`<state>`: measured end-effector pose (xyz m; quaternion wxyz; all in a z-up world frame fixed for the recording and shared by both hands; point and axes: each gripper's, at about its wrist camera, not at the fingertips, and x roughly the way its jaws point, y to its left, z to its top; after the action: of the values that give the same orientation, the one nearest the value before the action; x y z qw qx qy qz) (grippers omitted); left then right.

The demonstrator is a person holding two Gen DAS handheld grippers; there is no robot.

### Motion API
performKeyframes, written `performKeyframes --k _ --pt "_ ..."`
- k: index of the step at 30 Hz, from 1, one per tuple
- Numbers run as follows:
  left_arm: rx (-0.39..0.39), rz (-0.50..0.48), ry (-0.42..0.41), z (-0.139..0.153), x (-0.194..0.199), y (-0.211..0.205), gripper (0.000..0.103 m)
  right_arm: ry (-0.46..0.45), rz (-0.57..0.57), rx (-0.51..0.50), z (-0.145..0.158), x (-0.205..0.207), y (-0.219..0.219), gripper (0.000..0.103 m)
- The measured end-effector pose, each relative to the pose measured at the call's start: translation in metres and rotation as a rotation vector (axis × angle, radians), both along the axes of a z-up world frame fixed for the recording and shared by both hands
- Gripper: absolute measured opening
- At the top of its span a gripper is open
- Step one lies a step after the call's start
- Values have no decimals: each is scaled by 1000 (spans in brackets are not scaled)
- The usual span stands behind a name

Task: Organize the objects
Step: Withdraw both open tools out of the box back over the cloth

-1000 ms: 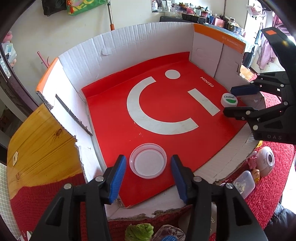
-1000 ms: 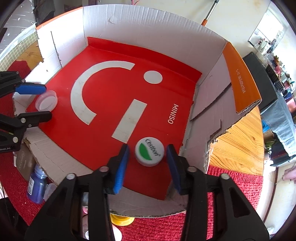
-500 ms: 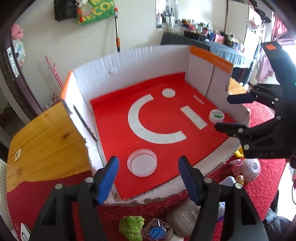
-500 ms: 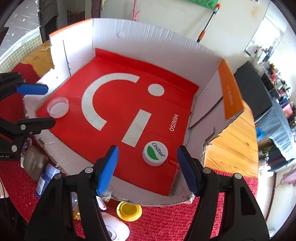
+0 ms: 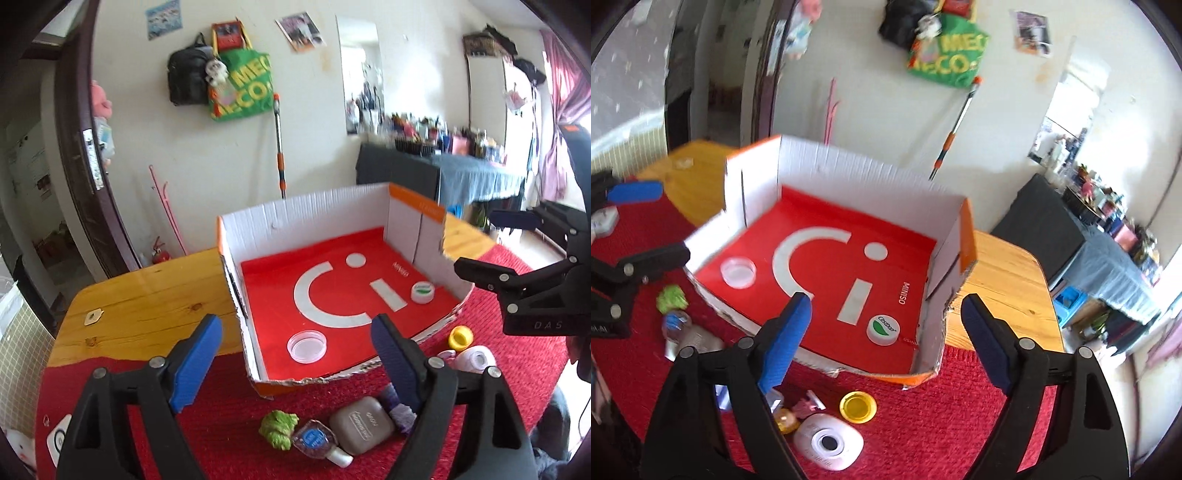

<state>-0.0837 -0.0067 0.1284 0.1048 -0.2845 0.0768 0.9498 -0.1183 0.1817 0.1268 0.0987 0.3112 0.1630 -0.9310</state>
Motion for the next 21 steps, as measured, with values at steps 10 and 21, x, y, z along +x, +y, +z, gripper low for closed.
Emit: performKeyframes --k 10,21 --pt "78 54 111 9 55 -11 98 189 -22 -7 25 63 4 94" --pt "116 110 121 -13 85 -20 103 256 -84 -66 6 113 12 101"
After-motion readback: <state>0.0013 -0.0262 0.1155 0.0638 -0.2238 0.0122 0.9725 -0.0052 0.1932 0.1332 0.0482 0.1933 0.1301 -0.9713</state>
